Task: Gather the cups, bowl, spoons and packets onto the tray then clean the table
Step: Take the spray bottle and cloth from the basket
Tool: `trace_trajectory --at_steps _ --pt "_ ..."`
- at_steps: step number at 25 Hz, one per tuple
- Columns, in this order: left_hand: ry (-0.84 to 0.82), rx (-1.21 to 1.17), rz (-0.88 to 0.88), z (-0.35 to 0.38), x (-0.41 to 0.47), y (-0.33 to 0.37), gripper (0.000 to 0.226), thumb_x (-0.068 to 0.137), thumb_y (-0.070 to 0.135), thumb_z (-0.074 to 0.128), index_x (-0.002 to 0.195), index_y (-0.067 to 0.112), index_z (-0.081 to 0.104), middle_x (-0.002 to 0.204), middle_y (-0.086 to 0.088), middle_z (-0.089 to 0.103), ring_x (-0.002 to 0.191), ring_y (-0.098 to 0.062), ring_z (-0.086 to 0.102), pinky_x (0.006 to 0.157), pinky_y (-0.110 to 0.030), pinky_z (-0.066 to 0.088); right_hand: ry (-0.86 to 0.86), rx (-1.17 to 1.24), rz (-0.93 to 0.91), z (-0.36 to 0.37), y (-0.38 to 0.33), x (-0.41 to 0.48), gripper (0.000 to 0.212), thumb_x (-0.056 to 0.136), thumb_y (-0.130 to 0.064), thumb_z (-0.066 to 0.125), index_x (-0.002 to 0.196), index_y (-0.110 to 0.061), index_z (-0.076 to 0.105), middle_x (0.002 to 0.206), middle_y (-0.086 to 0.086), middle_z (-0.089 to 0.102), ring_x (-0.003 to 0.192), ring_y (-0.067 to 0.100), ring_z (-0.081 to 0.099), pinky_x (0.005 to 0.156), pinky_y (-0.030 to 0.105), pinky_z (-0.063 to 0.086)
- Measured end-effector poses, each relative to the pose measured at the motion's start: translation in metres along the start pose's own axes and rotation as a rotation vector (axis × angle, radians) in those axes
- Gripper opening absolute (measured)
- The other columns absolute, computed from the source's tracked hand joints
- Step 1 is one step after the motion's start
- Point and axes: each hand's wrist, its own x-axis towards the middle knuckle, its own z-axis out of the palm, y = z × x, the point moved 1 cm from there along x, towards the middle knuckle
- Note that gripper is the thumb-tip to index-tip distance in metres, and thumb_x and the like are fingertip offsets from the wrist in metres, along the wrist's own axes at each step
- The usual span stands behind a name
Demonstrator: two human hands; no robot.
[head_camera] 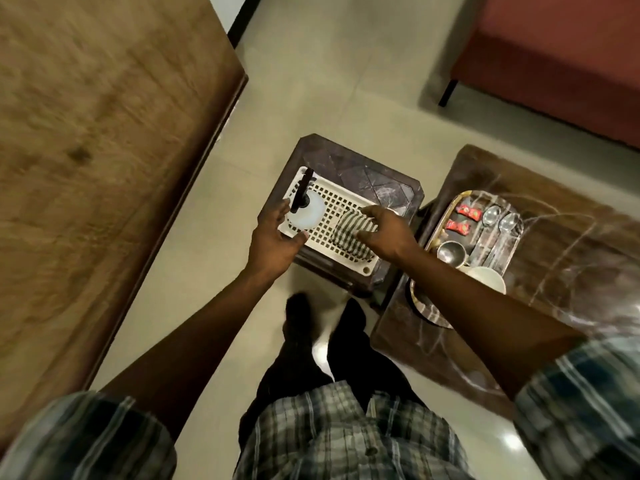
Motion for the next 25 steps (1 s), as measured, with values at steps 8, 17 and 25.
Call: trace_trajectory --at_steps 8,17,25 --pt "-0.172 0.191 0.249 0.012 0.087 -0.028 0.078 0.089 0.023 0.086 0.157 0.019 0.047 0.136 0.003 0.065 0.124 -0.01 0.061 0.106 -0.025 0.053 -0.072 -0.089 0.137 0.039 0.028 0.058 0.085 0.09 -0.025 0.081 0.163 -0.016 0.038 0.166 0.014 0.041 0.154 0.031 0.038 0.123 0.041 0.038" --pt "-0.188 0.231 0.44 0.031 0.12 -0.022 0.056 0.103 0.048 0.065 0.155 0.032 0.049 0.108 0.033 0.069 0.101 0.013 0.065 0.088 -0.006 0.05 0.003 -0.273 0.153 0.058 0.026 0.077 0.064 0.087 -0.007 0.073 0.147 -0.012 0.051 0.141 0.019 0.057 0.14 0.04 0.046 0.105 0.046 0.053" --pt "-0.291 0.054 0.393 0.016 0.096 0.02 0.037 0.105 0.032 0.067 0.139 0.016 0.064 0.103 0.008 0.076 0.1 0.006 0.072 0.086 -0.002 0.047 0.166 0.262 0.345 0.039 0.0 0.033 0.02 0.092 -0.025 0.071 0.111 -0.019 0.074 0.099 0.003 0.076 0.1 0.028 0.075 0.088 0.037 0.061"
